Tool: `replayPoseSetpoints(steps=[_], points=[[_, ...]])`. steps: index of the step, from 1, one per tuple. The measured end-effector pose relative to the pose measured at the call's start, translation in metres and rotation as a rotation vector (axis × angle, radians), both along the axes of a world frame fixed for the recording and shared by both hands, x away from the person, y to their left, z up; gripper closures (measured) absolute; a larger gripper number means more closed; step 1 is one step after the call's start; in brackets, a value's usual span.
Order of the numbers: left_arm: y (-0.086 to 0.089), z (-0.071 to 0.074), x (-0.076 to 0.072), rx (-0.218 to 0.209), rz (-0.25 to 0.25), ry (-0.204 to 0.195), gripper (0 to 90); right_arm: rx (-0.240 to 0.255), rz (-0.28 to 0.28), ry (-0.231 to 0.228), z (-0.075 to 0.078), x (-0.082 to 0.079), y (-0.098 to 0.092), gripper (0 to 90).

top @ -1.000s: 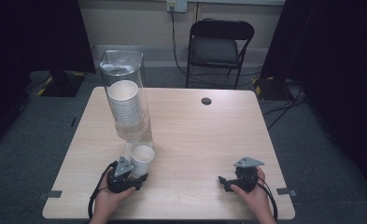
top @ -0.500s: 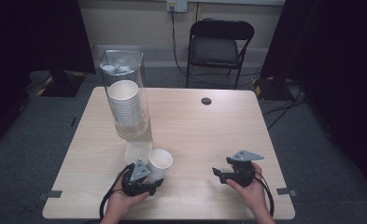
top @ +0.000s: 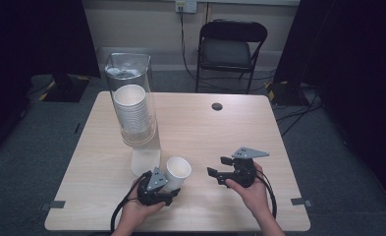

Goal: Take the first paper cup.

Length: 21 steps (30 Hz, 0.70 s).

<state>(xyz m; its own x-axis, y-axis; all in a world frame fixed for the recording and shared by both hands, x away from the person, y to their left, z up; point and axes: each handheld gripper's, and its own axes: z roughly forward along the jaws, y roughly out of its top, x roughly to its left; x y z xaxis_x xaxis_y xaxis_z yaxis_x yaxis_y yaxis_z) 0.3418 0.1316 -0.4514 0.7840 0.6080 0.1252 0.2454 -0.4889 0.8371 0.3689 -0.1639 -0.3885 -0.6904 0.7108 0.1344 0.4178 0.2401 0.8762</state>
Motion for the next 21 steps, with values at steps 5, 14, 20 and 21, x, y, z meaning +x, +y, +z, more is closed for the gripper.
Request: replayPoseSetpoints(steps=[5,14,20,21], points=[[-0.009,0.000,-0.002,0.014,-0.016,0.005,36.2,-0.006,0.045,-0.001,0.008,0.000,0.017,30.2],[-0.020,-0.002,-0.004,0.026,-0.053,-0.011,36.2,-0.026,0.084,0.002,0.017,0.002,0.035,33.6],[-0.024,0.000,-0.005,0.015,-0.065,-0.020,36.2,-0.030,0.131,0.085,0.015,0.004,0.048,53.2],[-0.024,0.000,-0.005,0.012,-0.065,-0.020,36.2,-0.032,0.129,0.097,0.015,0.005,0.049,56.9]])
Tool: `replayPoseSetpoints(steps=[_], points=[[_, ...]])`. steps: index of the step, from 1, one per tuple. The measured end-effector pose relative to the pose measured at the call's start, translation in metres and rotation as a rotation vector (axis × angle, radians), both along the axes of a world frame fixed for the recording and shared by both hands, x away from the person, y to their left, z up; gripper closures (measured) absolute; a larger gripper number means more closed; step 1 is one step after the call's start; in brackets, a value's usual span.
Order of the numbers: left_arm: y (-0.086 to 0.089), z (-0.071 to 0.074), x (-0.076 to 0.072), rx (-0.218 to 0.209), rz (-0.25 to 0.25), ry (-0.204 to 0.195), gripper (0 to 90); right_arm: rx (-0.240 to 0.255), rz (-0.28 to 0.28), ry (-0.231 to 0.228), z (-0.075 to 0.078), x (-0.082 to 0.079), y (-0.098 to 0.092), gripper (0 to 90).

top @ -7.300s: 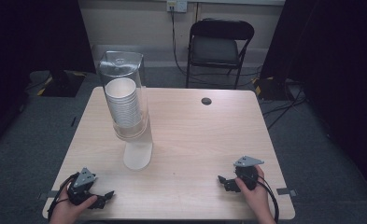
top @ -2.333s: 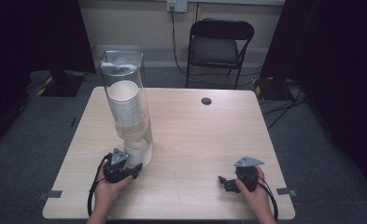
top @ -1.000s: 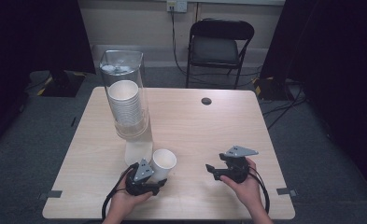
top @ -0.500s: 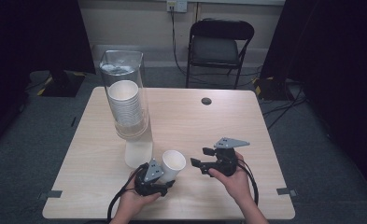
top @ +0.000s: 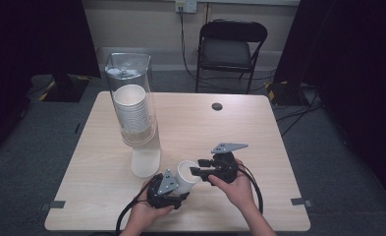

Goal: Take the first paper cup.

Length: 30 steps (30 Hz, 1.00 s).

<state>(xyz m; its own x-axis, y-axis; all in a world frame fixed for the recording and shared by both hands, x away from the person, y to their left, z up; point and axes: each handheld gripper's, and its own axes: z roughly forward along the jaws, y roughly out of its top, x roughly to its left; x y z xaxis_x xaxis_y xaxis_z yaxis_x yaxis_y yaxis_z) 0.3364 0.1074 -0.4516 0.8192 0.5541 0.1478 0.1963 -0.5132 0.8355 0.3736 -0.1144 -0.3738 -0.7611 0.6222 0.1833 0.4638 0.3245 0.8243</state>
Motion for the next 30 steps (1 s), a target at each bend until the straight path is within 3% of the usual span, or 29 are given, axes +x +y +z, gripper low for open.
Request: replayPoseSetpoints(steps=[2,3,4,7,8,13,16,18,22,30], points=[[0.000,0.000,0.000,-0.003,0.002,-0.004,36.2,0.001,0.003,0.011,-0.001,0.000,0.001,59.8],[0.001,0.001,0.000,-0.005,0.004,-0.006,36.1,-0.003,0.004,0.044,-0.002,0.001,0.004,69.2],[0.001,0.001,0.000,-0.005,0.004,-0.006,36.1,-0.007,0.004,0.045,-0.002,0.001,0.005,72.2],[0.001,0.000,0.001,-0.004,0.009,-0.001,35.7,-0.014,-0.008,0.052,-0.001,0.001,0.006,75.9],[0.001,-0.001,0.001,-0.003,0.010,-0.004,35.6,-0.018,-0.014,0.086,0.000,0.004,0.007,80.5],[-0.002,-0.003,0.001,0.002,0.013,-0.011,35.4,-0.019,-0.027,0.128,0.003,0.007,0.005,84.0],[-0.002,-0.003,0.001,-0.019,0.013,-0.009,34.9,-0.005,-0.034,0.141,0.003,0.008,0.003,85.1],[0.000,-0.002,0.003,-0.024,0.031,0.006,27.1,0.018,-0.050,0.138,0.004,0.008,-0.001,85.9],[0.007,-0.004,0.005,-0.024,0.047,0.045,23.6,0.060,-0.073,0.149,0.007,0.013,-0.012,85.9],[0.035,-0.003,0.007,-0.022,0.085,0.087,22.2,0.012,-0.192,0.128,0.014,0.025,-0.044,85.8]])
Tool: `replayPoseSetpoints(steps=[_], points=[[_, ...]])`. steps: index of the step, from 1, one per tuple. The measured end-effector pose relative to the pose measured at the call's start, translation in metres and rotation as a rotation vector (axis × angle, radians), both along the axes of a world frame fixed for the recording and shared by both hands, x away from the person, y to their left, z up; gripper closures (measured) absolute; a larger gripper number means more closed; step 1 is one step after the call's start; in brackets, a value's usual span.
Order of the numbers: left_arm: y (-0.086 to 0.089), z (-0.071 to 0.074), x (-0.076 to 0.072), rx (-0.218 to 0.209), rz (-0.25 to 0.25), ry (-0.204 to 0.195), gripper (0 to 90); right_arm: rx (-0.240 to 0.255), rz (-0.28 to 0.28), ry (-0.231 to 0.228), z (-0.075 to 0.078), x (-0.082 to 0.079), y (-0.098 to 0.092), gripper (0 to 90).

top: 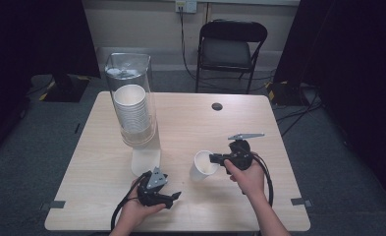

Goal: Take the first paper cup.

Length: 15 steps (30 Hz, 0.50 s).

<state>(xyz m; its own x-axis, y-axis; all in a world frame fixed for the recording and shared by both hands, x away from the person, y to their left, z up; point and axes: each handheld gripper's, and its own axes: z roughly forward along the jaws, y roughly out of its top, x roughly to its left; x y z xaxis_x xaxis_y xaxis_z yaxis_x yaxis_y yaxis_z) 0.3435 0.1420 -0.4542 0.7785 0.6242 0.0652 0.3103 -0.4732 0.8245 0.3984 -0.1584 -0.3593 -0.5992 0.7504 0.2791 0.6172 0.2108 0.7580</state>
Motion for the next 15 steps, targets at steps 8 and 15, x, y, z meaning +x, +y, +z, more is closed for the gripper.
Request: replayPoseSetpoints(steps=[8,15], points=[[0.028,-0.005,0.001,-0.014,0.053,0.024,22.3,-0.056,-0.087,-0.002,0.000,0.011,-0.027,85.7],[0.045,-0.004,0.003,0.022,0.079,0.033,22.4,-0.084,-0.148,-0.008,-0.003,0.019,-0.035,85.5]])
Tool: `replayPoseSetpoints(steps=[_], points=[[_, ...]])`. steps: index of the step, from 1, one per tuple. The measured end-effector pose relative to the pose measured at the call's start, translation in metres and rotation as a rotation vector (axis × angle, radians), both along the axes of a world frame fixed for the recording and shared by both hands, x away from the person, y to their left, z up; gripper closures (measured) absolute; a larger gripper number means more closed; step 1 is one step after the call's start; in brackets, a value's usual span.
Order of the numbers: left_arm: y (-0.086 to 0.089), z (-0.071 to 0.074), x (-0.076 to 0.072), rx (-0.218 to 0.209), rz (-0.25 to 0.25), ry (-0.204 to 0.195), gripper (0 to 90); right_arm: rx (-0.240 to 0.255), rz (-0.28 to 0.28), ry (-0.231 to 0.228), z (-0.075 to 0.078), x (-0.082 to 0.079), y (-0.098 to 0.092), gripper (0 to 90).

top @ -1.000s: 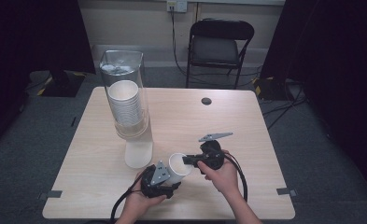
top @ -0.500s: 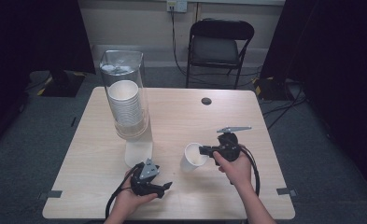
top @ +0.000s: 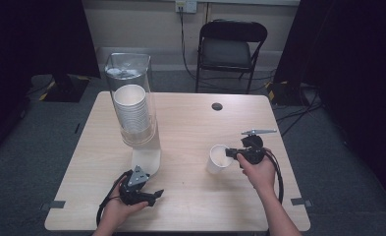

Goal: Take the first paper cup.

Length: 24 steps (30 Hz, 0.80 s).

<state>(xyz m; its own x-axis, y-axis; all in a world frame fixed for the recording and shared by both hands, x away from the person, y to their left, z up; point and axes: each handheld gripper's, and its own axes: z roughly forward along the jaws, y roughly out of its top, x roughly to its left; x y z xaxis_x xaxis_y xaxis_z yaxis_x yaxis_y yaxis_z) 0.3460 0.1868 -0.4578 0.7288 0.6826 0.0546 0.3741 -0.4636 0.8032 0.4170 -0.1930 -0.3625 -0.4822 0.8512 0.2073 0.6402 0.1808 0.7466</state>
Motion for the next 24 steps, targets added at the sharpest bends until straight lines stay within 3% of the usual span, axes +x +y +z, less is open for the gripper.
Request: replayPoseSetpoints(steps=[3,12,16,17,18,19,23,24], points=[[0.004,0.000,-0.001,-0.005,-0.001,0.000,22.5,-0.021,-0.038,0.002,-0.003,0.007,-0.001,85.3],[0.007,-0.002,-0.001,-0.017,0.009,0.004,22.8,-0.060,-0.062,-0.014,-0.006,0.012,0.001,80.1],[0.009,-0.001,-0.001,-0.010,0.007,-0.006,22.8,-0.038,-0.077,-0.025,-0.005,0.011,-0.001,70.8],[0.010,-0.001,-0.002,-0.016,0.015,0.004,22.8,-0.018,-0.078,-0.044,-0.002,0.008,-0.003,62.8],[0.010,-0.002,-0.001,-0.023,0.015,-0.005,22.8,-0.018,-0.078,-0.044,-0.002,0.008,-0.003,62.8],[0.011,-0.002,-0.001,-0.009,0.016,0.001,22.9,-0.008,-0.082,-0.052,0.000,0.006,-0.004,59.5],[0.011,-0.003,-0.001,-0.017,0.022,0.006,22.9,0.014,-0.070,-0.109,0.007,-0.005,-0.012,51.0],[0.011,-0.003,-0.001,-0.018,0.024,0.004,22.9,0.007,-0.071,-0.146,0.008,-0.010,-0.016,43.6]])
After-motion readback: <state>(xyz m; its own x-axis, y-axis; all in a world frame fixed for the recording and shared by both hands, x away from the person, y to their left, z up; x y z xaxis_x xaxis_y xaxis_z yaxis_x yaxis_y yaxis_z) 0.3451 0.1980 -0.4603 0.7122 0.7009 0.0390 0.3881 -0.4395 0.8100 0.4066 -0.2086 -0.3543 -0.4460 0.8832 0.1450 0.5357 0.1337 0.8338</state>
